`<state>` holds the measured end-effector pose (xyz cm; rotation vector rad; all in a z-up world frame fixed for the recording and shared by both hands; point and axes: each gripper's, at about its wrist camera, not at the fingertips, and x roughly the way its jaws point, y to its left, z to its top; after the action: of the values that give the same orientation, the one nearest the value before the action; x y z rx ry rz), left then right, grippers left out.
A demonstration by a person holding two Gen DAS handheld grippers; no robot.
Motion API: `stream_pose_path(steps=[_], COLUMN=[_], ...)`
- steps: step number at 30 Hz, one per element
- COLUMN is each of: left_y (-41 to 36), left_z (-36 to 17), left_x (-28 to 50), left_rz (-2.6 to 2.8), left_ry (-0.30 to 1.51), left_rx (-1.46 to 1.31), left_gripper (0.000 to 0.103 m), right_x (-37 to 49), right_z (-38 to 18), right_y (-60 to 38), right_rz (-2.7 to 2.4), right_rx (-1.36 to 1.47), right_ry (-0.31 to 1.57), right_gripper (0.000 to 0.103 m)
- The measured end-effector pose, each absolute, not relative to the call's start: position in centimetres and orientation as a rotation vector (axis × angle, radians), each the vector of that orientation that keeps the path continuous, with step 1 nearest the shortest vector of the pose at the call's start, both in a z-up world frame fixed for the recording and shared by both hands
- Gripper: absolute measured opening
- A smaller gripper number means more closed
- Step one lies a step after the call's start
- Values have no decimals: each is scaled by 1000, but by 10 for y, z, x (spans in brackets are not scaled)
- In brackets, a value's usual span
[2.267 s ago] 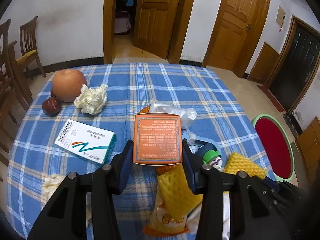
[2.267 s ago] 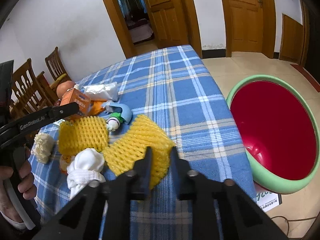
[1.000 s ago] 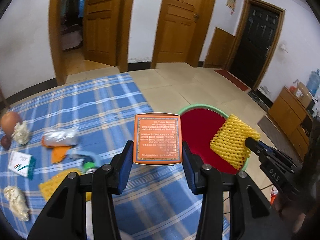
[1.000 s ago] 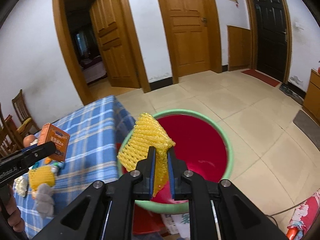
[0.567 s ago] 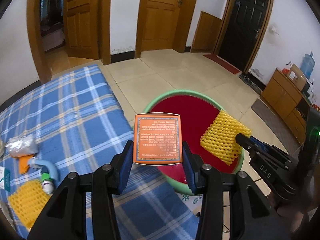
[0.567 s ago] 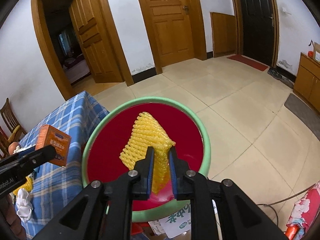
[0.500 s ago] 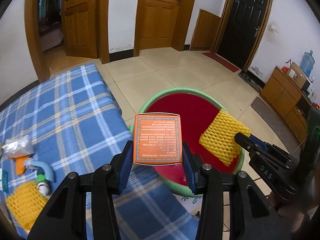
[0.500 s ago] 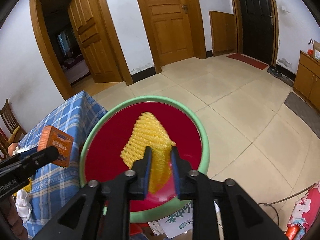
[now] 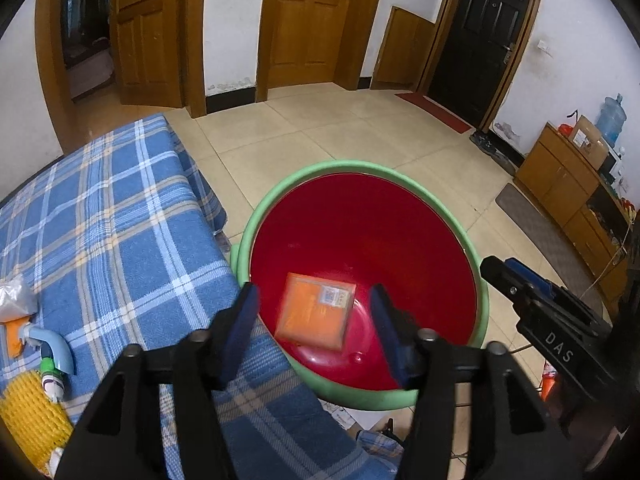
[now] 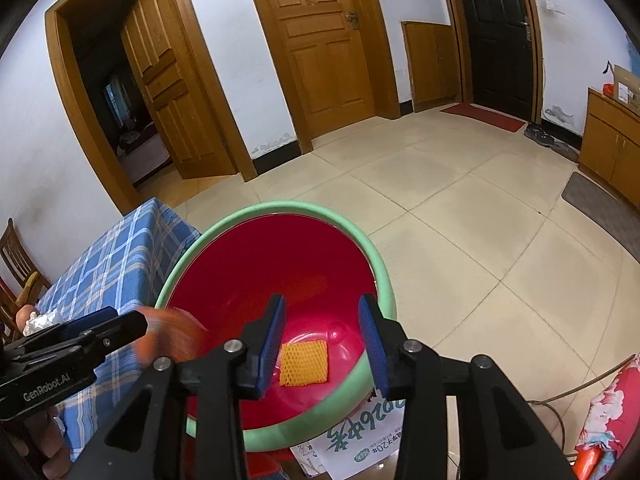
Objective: Collect trash
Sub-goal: 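Carry both items over the red bin and open both grippers to drop them, then return to the table and grasp the white tissue with the right gripper while the left grasps crumpled paper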
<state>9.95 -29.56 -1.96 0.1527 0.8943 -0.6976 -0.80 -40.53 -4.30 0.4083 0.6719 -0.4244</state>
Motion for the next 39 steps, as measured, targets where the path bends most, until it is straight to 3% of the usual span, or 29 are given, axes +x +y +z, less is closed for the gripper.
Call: stream_pose_path(steps=[17,39], left_y=[-249,-94], left_z=[2,19], left_x=[95,75], left_rz=[-625,-339], left_ry=[874,837], left_rx=[90,-11], left_gripper=[60,61], right_x=[-22,-16], right_z=[-23,-4], right_y=[-378,-264], right_rz=[-379,-140], right_rx=[411,333], right_ry=[647,669], right_gripper=[61,74])
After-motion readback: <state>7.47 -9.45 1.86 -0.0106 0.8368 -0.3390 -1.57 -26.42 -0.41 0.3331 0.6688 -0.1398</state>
